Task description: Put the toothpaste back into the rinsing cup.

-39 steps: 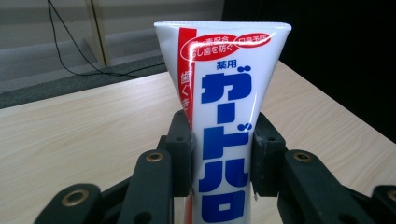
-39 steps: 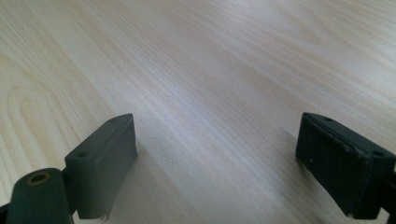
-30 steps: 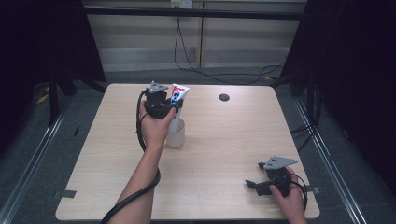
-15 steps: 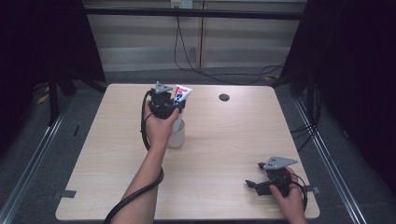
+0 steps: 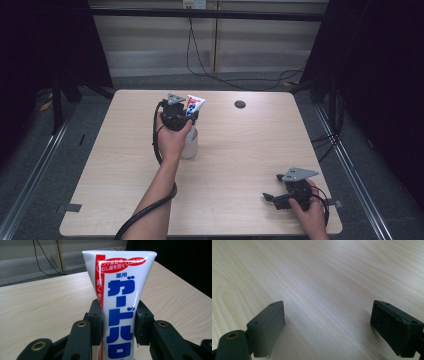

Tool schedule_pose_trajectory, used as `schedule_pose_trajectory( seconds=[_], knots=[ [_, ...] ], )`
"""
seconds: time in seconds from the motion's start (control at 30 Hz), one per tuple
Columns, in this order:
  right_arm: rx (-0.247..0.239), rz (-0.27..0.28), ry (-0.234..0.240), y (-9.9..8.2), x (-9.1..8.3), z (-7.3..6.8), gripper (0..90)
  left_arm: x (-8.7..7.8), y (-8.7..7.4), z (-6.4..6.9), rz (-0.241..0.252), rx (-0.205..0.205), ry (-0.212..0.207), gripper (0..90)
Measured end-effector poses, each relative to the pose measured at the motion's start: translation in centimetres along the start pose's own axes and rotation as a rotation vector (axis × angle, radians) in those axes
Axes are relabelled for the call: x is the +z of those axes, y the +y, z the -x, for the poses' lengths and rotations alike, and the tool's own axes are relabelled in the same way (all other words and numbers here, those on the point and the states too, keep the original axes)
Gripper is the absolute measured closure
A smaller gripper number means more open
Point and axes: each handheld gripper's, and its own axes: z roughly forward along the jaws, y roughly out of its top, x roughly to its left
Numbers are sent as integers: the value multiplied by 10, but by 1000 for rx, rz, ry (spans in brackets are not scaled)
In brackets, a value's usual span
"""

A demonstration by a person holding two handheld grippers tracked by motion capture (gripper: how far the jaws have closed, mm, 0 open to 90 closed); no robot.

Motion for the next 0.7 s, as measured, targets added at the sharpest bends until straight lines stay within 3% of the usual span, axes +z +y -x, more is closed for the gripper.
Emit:
schedule_pose_trajectory(
  seconds=[0.27, 0.7],
  knots=[
    [0, 1, -1, 0, 0, 0, 117, 0, -1, 1, -10, 17, 14, 648],
    [0, 1, -1, 0, 0, 0, 117, -2, -12, -3, -19, 6, 33, 640]
  ],
)
